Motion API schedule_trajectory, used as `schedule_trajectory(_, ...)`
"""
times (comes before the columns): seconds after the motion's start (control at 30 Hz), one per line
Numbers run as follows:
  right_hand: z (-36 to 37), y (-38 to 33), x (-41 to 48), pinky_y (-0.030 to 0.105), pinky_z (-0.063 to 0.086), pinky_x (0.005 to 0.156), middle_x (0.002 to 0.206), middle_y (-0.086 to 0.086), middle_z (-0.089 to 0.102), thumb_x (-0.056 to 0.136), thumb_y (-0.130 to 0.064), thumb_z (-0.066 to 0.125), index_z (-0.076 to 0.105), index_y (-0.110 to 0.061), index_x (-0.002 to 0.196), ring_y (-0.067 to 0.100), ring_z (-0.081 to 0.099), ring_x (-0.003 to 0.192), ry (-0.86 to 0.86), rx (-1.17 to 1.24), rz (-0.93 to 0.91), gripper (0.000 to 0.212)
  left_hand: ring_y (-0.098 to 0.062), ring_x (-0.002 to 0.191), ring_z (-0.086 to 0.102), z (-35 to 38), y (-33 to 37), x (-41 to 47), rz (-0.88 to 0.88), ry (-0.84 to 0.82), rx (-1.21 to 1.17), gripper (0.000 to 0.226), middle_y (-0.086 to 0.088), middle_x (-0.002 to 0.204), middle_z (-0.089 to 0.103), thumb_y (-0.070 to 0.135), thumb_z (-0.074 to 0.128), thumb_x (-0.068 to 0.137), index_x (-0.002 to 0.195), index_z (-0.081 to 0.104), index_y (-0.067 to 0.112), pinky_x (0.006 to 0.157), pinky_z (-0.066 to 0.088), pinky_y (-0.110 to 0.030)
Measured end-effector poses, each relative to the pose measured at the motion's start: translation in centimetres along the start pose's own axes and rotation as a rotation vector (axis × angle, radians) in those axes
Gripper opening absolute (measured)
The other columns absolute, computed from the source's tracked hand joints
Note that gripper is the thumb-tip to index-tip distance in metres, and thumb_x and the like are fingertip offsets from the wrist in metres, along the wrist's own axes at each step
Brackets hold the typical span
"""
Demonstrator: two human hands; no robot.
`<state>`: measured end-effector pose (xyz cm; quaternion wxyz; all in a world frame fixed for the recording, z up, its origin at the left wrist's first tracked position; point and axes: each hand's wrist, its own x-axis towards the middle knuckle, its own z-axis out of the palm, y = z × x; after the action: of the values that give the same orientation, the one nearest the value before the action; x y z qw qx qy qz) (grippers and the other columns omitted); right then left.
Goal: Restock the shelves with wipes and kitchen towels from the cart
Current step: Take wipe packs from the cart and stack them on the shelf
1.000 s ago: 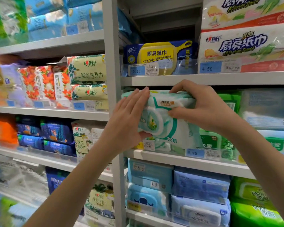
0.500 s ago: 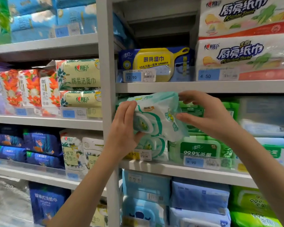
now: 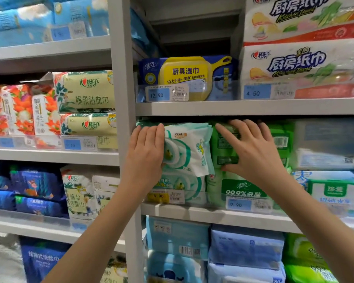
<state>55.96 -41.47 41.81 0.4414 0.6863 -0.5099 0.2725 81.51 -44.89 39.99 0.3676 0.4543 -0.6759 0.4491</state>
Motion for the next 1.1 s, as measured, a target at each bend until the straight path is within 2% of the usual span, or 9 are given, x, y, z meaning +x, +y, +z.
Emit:
schedule_trajectory(0.1, 0.2, 0.0, -0.1, 0.064, 0.033, 0.101, 0.129, 0.016, 0.053, 0.043, -0.049, 0.091, 0.046, -0.016, 0.14, 0.036, 0.045, 0.12, 0.044, -0.021, 0.0, 0.112, -0.037, 0.109, 0.055, -0.1, -0.1, 0.5, 0.005, -0.033, 0.023, 0.087, -0.019, 0.117, 0.057, 0.012, 0.083, 0.058, 0.134, 0.044, -0.006, 0.105, 0.037, -0.051)
schedule_trajectory(0.23, 0.2, 0.2, -0.5, 0.062, 0.033, 0.102, 0.127, 0.017, 0.054, 0.048, -0.047, 0.089, 0.047, -0.011, 0.137, 0.038, 0.049, 0.119, 0.075, -0.057, -0.023, 0.105, -0.039, 0.108, 0.055, -0.2, 0.0, 0.7, 0.002, -0.069, 0.045, 0.089, -0.02, 0.117, 0.057, 0.009, 0.083, 0.057, 0.135, 0.042, -0.007, 0.102, 0.039, -0.051)
schedule_trajectory(0.5, 0.4, 0.6, -1.2, 0.059, 0.032, 0.105, 0.126, 0.016, 0.056, 0.053, -0.044, 0.088, 0.048, -0.008, 0.13, 0.036, 0.051, 0.117, 0.16, -0.095, -0.06, 0.095, -0.036, 0.106, 0.054, 0.1, 1.3, 1.4, -0.065, -0.127, 0.142, 0.078, -0.019, 0.115, 0.057, 0.003, 0.07, 0.067, 0.138, 0.039, -0.006, 0.105, 0.037, -0.05)
schedule_trajectory(0.73, 0.2, 0.8, -1.4, 0.061, 0.027, 0.107, 0.125, 0.015, 0.057, 0.054, -0.04, 0.089, 0.053, -0.008, 0.127, 0.035, 0.053, 0.116, 0.184, -0.098, -0.053, 0.087, -0.03, 0.105, 0.053, 0.0, 2.3, 2.2, -0.076, -0.2, 0.253, 0.068, -0.014, 0.115, 0.056, 0.008, 0.06, 0.076, 0.139, 0.036, -0.003, 0.103, 0.038, -0.043)
schedule_trajectory(0.83, -0.4, 0.0, -1.3, 0.063, 0.025, 0.109, 0.126, 0.016, 0.058, 0.063, -0.044, 0.083, 0.06, -0.011, 0.122, 0.034, 0.056, 0.116, 0.192, -0.081, -0.087, 0.072, -0.026, 0.1, 0.054, -0.2, 2.5, 2.5, -0.065, -0.224, 0.281, 0.066, -0.01, 0.112, 0.056, 0.009, 0.058, 0.077, 0.138, 0.038, -0.002, 0.095, 0.042, -0.037)
schedule_trajectory(0.97, 0.5, -1.9, -1.2, 0.062, 0.027, 0.108, 0.133, 0.016, 0.054, 0.067, -0.046, 0.08, 0.063, -0.015, 0.122, 0.032, 0.052, 0.121, 0.147, -0.119, -0.2, 0.066, -0.023, 0.088, 0.054, -0.4, 2.3, 2.9, -0.055, -0.231, 0.314, 0.067, -0.008, 0.101, 0.057, 0.011, 0.063, 0.071, 0.134, 0.044, -0.002, 0.077, 0.044, -0.032)
schedule_trajectory(1.1, 1.6, -2.8, -0.6, 0.061, 0.025, 0.108, 0.133, 0.016, 0.054, 0.067, -0.041, 0.081, 0.066, -0.012, 0.114, 0.031, 0.051, 0.123, 0.139, -0.131, -0.124, 0.057, -0.023, 0.081, 0.053, -0.8, 1.9, 2.7, -0.022, -0.219, 0.331, 0.072, -0.008, 0.094, 0.057, 0.015, 0.068, 0.065, 0.132, 0.047, -0.002, 0.071, 0.043, -0.033)
